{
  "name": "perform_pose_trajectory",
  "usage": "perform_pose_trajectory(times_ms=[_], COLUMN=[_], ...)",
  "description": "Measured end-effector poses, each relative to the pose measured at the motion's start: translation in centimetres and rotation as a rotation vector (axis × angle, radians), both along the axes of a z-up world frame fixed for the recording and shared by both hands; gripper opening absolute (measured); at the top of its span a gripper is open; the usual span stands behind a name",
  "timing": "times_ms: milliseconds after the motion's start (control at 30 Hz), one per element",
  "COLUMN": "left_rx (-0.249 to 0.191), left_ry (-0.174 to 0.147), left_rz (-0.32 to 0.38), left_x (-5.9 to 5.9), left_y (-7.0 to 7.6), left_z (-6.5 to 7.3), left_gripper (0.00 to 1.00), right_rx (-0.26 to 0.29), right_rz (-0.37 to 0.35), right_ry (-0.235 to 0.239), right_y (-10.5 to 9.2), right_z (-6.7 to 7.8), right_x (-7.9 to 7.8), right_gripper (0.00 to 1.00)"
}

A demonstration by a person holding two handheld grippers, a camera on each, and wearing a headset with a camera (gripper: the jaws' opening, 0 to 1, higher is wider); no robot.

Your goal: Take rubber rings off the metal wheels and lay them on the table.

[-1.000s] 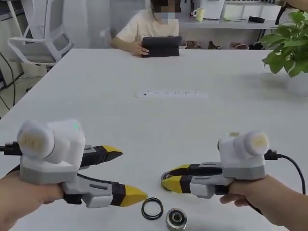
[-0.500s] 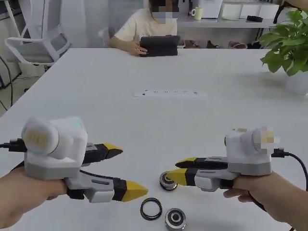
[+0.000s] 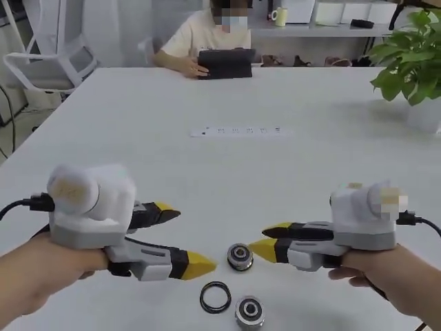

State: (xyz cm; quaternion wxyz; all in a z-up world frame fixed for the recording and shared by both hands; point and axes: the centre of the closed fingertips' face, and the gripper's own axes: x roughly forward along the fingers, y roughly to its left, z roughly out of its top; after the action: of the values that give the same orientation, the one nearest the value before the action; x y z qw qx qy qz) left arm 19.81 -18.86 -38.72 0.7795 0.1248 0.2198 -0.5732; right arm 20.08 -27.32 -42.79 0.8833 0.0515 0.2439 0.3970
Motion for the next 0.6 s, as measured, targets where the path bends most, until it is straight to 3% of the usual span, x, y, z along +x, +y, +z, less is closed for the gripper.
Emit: perform_pose_trajectory(times_ms=[600], left_rx=[0.029], left_ry=[0.007], left_rz=[-0.032], left_x=[0.3], left_y=[-2.4], left_z=[-1.8], left_gripper=[0.62], right_rx=[-0.108], right_rz=[0.045], right_ry=[0.004], right_y=[-0.4], right_z=[-2.9], right_x=[-0.6], right_gripper=[0.25])
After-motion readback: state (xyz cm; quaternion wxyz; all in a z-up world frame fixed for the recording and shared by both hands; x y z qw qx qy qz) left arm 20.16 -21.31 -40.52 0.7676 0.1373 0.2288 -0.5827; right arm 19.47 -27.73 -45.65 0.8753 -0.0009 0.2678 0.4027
